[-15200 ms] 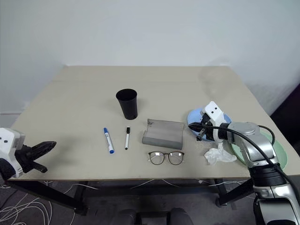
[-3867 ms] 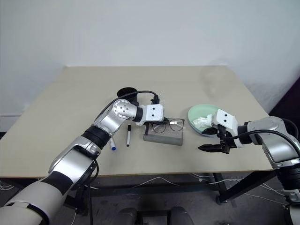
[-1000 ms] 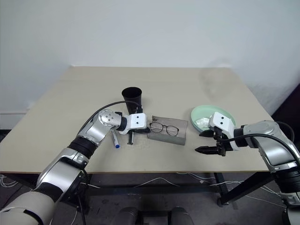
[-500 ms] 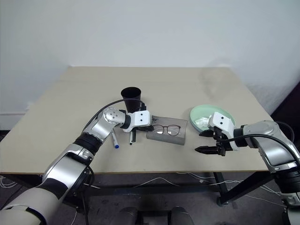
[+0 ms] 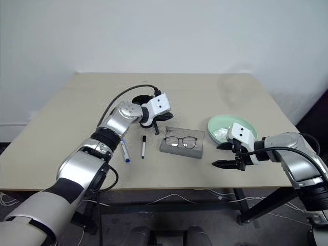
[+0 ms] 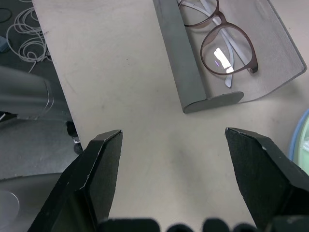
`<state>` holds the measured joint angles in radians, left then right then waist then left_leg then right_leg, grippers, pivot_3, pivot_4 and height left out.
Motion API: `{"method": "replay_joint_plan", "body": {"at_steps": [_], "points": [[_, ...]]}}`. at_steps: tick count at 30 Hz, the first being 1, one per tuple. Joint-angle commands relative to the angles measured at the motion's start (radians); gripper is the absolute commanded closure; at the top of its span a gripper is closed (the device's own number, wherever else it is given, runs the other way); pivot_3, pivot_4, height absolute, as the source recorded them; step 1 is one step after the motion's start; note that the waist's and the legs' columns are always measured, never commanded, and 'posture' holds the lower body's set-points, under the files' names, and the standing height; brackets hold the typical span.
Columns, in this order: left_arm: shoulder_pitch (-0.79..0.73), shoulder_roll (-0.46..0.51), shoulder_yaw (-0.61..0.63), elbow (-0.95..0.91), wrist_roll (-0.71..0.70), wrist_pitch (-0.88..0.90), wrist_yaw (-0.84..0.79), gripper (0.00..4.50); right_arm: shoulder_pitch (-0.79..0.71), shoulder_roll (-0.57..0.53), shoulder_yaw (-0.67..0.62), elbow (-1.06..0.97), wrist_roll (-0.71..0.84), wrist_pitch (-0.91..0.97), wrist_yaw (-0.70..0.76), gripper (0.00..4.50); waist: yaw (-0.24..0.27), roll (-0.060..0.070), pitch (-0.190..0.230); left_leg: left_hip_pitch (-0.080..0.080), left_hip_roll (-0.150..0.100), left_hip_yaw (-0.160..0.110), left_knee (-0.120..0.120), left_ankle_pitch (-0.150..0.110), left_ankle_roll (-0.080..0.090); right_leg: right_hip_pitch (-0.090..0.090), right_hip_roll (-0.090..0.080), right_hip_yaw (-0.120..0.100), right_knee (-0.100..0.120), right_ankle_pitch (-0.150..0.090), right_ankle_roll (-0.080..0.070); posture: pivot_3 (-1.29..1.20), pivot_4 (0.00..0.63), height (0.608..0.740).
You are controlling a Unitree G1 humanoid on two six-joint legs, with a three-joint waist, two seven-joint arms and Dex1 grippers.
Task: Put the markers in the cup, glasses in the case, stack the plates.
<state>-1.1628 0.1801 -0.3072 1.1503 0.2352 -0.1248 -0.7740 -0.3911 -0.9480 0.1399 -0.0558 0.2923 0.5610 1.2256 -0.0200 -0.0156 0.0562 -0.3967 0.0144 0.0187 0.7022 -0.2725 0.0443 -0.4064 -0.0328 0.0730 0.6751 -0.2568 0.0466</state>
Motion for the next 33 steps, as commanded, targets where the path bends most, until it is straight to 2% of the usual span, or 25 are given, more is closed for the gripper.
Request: {"method": "replay_joint_plan", "body": {"at_steps": [1, 9, 21, 33], "points": [[-0.042, -0.030, -0.015, 0.035, 0.041, -0.046, 0.080, 4.49, -0.023, -0.002, -0.022, -0.028, 0.005, -0.001, -0.001, 0.80, 0.001, 0.000, 0.000, 0.000, 0.000, 0.000, 0.000, 0.000, 0.000, 0.000, 0.000, 0.000, 0.000, 0.000, 0.000, 0.00, 0.000, 0.740], [-0.050, -0.084, -0.021, 0.093, 0.080, -0.052, 0.140, 4.49, -0.007, -0.003, -0.027, -0.049, 0.011, 0.009, -0.008, 0.80, 0.001, 0.000, 0.000, 0.000, 0.000, 0.000, 0.000, 0.000, 0.000, 0.000, 0.000, 0.000, 0.000, 0.001, -0.001, 0.00, 0.000, 0.740], [-0.040, -0.097, -0.065, 0.152, 0.174, -0.036, 0.233, 4.49, 0.004, 0.008, -0.029, -0.073, 0.015, 0.023, -0.026, 0.80, 0.001, 0.000, 0.000, 0.000, -0.001, 0.000, 0.000, 0.000, 0.000, 0.000, 0.000, 0.000, 0.000, 0.001, 0.000, 0.00, 0.000, 0.740], [0.004, -0.070, -0.073, 0.076, 0.157, -0.150, -0.057, 4.49, 0.004, 0.024, -0.022, -0.074, 0.011, 0.024, -0.034, 0.80, 0.008, 0.000, 0.000, 0.000, -0.001, 0.000, 0.000, 0.000, 0.000, 0.001, -0.001, 0.000, 0.000, 0.001, -0.002, 0.00, 0.000, 0.740]]}}
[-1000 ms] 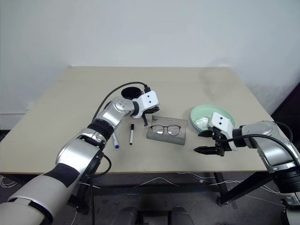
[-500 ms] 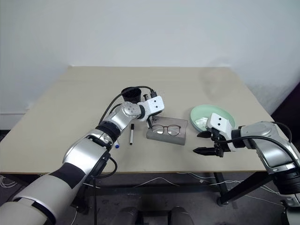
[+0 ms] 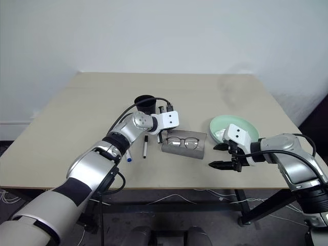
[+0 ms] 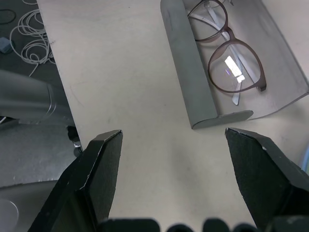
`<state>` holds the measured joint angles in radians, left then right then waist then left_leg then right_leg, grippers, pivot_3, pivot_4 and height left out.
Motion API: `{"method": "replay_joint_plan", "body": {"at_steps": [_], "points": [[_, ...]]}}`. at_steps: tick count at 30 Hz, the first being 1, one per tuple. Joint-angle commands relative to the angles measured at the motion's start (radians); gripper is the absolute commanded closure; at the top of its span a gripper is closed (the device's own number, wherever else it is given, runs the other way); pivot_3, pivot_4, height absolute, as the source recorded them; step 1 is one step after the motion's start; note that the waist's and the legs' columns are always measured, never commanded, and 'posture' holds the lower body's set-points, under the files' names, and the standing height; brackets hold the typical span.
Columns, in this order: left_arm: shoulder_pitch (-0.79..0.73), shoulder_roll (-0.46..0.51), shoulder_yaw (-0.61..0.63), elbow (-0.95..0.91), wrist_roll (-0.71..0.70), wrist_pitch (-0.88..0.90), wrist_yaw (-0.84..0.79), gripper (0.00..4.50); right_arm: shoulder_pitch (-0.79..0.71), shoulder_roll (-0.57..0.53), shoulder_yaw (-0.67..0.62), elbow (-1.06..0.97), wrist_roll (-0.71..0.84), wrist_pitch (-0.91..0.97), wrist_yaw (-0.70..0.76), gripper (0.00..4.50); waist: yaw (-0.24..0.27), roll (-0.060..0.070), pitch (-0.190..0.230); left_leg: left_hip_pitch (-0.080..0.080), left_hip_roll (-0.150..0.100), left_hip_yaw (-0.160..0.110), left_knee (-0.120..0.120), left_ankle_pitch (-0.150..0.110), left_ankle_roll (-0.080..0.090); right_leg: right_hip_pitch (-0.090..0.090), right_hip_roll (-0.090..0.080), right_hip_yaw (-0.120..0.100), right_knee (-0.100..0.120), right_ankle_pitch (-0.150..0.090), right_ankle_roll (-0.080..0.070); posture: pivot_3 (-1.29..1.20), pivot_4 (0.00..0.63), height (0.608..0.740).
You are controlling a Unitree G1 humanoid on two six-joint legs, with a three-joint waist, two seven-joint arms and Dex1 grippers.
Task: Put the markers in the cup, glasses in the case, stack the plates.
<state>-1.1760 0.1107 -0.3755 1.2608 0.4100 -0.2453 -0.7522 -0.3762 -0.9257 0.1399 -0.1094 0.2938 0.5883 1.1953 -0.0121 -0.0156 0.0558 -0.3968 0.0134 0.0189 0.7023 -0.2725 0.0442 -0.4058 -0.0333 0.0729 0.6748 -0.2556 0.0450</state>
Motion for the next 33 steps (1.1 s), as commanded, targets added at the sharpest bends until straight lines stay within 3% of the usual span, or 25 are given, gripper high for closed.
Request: {"method": "replay_joint_plan", "body": {"at_steps": [1, 8, 16, 21, 25, 28, 33], "points": [[0.022, 0.010, -0.004, -0.053, -0.023, -0.038, -0.117, 4.49, -0.013, 0.003, -0.021, -0.017, 0.008, -0.005, -0.004, 0.80, 0.000, 0.000, 0.000, 0.000, 0.000, 0.000, 0.000, 0.000, 0.000, 0.000, 0.000, 0.000, 0.000, 0.001, -0.001, 0.00, 0.000, 0.740], [0.087, 0.081, -0.003, -0.211, -0.053, -0.039, -0.298, 4.49, -0.028, 0.011, -0.013, -0.002, 0.001, -0.015, 0.000, 0.80, -0.009, 0.000, 0.000, -0.001, 0.000, 0.000, 0.000, 0.000, 0.000, -0.002, 0.000, 0.000, 0.000, 0.001, -0.002, 0.00, 0.000, 0.740], [0.161, 0.127, 0.014, -0.375, -0.082, 0.033, -0.315, 4.49, -0.049, 0.015, -0.001, 0.019, -0.006, -0.025, 0.007, 0.80, -0.008, 0.000, 0.000, -0.001, 0.000, 0.000, 0.000, 0.000, 0.000, -0.001, 0.000, 0.000, 0.000, 0.001, -0.002, 0.00, 0.000, 0.740], [0.169, 0.157, 0.062, -0.493, -0.151, 0.148, -0.338, 4.49, -0.059, 0.015, 0.003, 0.032, -0.008, -0.030, 0.012, 0.80, -0.008, 0.000, 0.000, -0.001, 0.000, 0.000, 0.000, 0.000, 0.000, -0.002, 0.000, 0.000, 0.000, 0.001, -0.002, 0.00, 0.000, 0.740], [0.265, 0.256, 0.145, -0.764, -0.225, 0.387, -0.362, 4.49, -0.075, 0.020, 0.012, 0.047, -0.015, -0.036, 0.013, 0.80, -0.016, 0.000, 0.000, 0.000, 0.001, 0.000, 0.000, 0.000, 0.000, -0.002, 0.000, 0.001, 0.000, 0.001, -0.002, 0.00, 0.000, 0.740], [0.358, 0.297, 0.186, -1.003, -0.246, 0.660, -0.335, 3.93, -0.082, 0.022, 0.017, 0.058, -0.020, -0.043, 0.018, 0.80, -0.019, 0.001, 0.000, 0.002, 0.002, -0.002, -0.002, 0.000, 0.000, -0.002, 0.001, 0.003, 0.001, 0.001, -0.002, 0.00, 0.000, 0.740], [0.425, 0.261, 0.240, -1.246, -0.200, 1.125, -0.129, 2.20, -0.101, 0.027, 0.026, 0.083, -0.028, -0.056, 0.032, 0.80, -0.008, 0.000, 0.000, 0.001, 0.001, -0.002, 0.000, 0.001, 0.001, 0.000, 0.000, 0.003, 0.001, 0.001, 0.001, 0.00, 0.000, 0.740]]}}
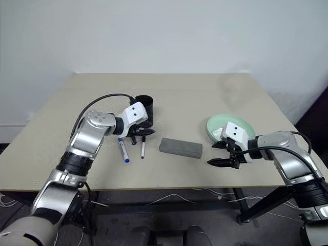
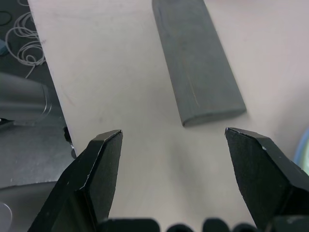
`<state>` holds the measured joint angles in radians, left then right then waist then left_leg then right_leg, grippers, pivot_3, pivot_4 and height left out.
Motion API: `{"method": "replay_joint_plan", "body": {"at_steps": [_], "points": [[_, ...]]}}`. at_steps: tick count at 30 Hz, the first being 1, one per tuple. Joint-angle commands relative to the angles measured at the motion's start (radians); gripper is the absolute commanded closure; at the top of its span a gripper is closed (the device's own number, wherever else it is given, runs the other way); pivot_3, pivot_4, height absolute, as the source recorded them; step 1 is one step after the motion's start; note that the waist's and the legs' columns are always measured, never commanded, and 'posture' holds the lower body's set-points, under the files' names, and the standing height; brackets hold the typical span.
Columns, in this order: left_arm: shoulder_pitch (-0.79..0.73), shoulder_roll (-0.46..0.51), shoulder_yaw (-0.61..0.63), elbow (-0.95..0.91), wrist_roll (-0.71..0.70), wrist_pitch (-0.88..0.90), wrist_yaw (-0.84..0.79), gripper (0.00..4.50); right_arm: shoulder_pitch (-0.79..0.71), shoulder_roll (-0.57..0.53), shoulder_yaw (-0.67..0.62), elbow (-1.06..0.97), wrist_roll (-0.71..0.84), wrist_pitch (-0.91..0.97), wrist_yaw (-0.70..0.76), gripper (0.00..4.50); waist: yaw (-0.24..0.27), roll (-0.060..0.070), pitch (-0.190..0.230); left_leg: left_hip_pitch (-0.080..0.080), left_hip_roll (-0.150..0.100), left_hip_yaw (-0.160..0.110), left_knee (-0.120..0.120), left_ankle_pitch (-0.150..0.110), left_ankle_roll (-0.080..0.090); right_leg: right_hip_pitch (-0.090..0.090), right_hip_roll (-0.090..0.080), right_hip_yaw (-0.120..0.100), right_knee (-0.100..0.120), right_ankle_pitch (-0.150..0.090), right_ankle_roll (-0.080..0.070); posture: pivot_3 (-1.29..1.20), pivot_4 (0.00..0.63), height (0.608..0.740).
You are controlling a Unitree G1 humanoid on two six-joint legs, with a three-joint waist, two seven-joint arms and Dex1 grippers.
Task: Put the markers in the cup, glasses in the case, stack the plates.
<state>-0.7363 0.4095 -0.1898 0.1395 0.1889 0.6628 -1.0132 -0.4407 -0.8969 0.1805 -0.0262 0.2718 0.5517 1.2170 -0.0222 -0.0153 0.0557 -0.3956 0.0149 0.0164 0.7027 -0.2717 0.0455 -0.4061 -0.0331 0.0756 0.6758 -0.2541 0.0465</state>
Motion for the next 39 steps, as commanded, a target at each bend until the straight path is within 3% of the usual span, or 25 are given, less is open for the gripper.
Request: {"method": "replay_joint_plan", "body": {"at_steps": [1, 4, 11, 16, 29, 39], "points": [[-0.009, -0.060, 0.067, -0.147, 0.026, 0.274, 0.187, 1.85, -0.041, 0.000, -0.009, 0.006, -0.009, -0.023, 0.015, 0.80, 0.003, 0.000, 0.000, 0.000, 0.000, 0.000, 0.001, 0.001, 0.001, 0.001, 0.000, 0.000, 0.000, 0.000, 0.002, 0.00, 0.000, 0.740], [-0.014, -0.140, 0.112, -0.161, 0.048, 0.423, 0.356, 0.83, -0.057, 0.008, 0.006, 0.019, -0.015, -0.029, 0.026, 0.80, 0.002, 0.000, 0.000, 0.001, 0.000, 0.000, 0.001, 0.002, 0.002, 0.003, -0.001, 0.000, -0.001, 0.001, 0.004, 0.00, 0.000, 0.740], [-0.038, -0.250, 0.165, -0.056, 0.045, 0.563, 0.613, 0.83, -0.096, 0.029, 0.030, 0.057, -0.031, -0.044, 0.046, 0.80, -0.002, 0.000, 0.000, 0.002, 0.000, 0.000, 0.001, 0.003, 0.001, 0.001, 0.000, 0.002, 0.000, 0.004, 0.002, 0.00, 0.000, 0.740], [-0.044, -0.279, 0.167, 0.048, 0.041, 0.549, 0.743, 0.83, -0.103, 0.036, 0.031, 0.066, -0.042, -0.049, 0.057, 0.80, 0.000, 0.000, 0.000, 0.002, -0.001, 0.000, 0.001, 0.003, 0.001, 0.001, 0.000, 0.003, 0.000, 0.006, 0.000, 0.00, 0.000, 0.740], [-0.126, -0.358, 0.217, 0.171, -0.061, 0.528, 0.845, 0.83, -0.097, 0.043, 0.027, 0.062, -0.044, -0.047, 0.055, 0.80, 0.001, -0.001, 0.000, 0.001, -0.002, 0.000, 0.000, 0.003, 0.001, 0.000, -0.001, 0.003, -0.001, 0.007, -0.002, 0.00, 0.000, 0.740], [-0.227, -0.360, 0.163, 0.181, -0.081, 0.722, 0.877, 0.83, -0.082, 0.044, 0.022, 0.052, -0.043, -0.046, 0.042, 0.80, -0.001, -0.001, 0.000, 0.001, -0.003, 0.001, -0.002, 0.003, 0.001, -0.001, -0.001, 0.004, -0.002, 0.007, 0.000, 0.00, 0.000, 0.740]]}}
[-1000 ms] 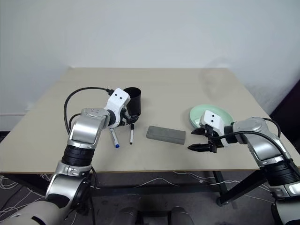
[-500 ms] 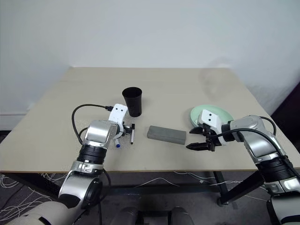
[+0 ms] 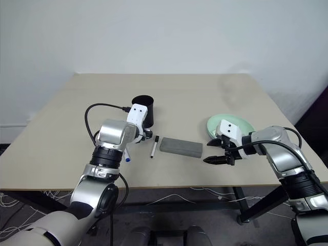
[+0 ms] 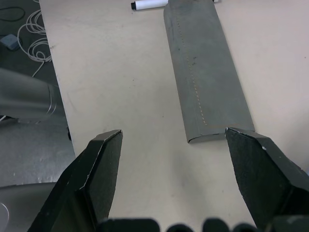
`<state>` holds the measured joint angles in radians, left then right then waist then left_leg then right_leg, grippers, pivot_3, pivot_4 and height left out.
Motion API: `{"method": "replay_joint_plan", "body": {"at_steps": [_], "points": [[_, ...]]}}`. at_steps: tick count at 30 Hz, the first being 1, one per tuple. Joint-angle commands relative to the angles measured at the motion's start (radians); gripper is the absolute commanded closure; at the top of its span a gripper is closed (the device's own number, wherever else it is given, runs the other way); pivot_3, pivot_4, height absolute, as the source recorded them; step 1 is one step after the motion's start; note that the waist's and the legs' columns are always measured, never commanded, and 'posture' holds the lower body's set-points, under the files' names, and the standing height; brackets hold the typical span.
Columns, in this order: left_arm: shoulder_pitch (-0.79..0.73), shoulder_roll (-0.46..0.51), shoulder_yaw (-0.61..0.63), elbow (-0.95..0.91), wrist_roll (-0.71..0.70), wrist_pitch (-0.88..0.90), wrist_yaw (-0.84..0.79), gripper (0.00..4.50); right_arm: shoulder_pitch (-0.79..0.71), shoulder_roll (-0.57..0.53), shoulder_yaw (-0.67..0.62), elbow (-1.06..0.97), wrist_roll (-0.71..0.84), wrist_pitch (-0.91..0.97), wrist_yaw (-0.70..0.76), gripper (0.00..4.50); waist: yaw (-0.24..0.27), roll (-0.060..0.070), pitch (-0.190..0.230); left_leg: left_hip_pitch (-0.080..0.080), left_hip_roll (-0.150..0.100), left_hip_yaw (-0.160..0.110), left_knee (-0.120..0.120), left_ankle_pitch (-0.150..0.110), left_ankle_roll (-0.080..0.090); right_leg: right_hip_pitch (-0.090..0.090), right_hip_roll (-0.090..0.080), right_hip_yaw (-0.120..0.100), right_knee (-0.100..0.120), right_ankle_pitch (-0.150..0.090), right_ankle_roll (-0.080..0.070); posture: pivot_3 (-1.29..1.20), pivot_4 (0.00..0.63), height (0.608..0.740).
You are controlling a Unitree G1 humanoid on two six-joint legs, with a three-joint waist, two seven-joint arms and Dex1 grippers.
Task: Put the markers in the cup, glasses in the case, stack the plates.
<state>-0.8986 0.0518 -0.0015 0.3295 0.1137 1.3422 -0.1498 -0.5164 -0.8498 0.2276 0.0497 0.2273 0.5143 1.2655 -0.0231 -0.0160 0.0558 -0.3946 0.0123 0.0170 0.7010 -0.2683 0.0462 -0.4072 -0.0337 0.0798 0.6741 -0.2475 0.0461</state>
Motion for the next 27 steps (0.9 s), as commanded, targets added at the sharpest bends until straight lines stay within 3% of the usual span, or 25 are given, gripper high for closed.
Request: {"method": "replay_joint_plan", "body": {"at_steps": [1, 12, 27], "points": [[-0.072, -0.009, -0.017, 0.000, -0.012, 0.054, 0.020, 0.83, -0.006, -0.002, -0.025, -0.025, 0.001, -0.009, -0.007, 0.80, 0.000, 0.000, 0.000, 0.000, 0.000, 0.000, 0.000, 0.000, 0.000, 0.000, 0.000, 0.000, 0.000, -0.001, 0.002, 0.00, 0.000, 0.740], [-0.189, -0.094, 0.080, 0.223, -0.070, -0.041, 0.104, 0.83, -0.006, 0.011, -0.021, -0.034, 0.001, -0.003, -0.017, 0.80, 0.000, 0.000, 0.000, 0.000, 0.000, 0.000, 0.000, 0.000, 0.000, 0.000, 0.000, 0.000, 0.000, -0.001, 0.003, 0.00, 0.000, 0.740], [-0.222, -0.096, 0.100, 0.385, -0.105, -0.097, 0.156, 0.83, 0.012, 0.012, -0.026, -0.062, 0.009, 0.013, -0.035, 0.80, 0.000, 0.000, 0.000, 0.000, -0.001, 0.000, -0.001, 0.000, 0.000, -0.001, 0.000, 0.001, -0.001, -0.002, 0.003, 0.00, 0.000, 0.740]]}}
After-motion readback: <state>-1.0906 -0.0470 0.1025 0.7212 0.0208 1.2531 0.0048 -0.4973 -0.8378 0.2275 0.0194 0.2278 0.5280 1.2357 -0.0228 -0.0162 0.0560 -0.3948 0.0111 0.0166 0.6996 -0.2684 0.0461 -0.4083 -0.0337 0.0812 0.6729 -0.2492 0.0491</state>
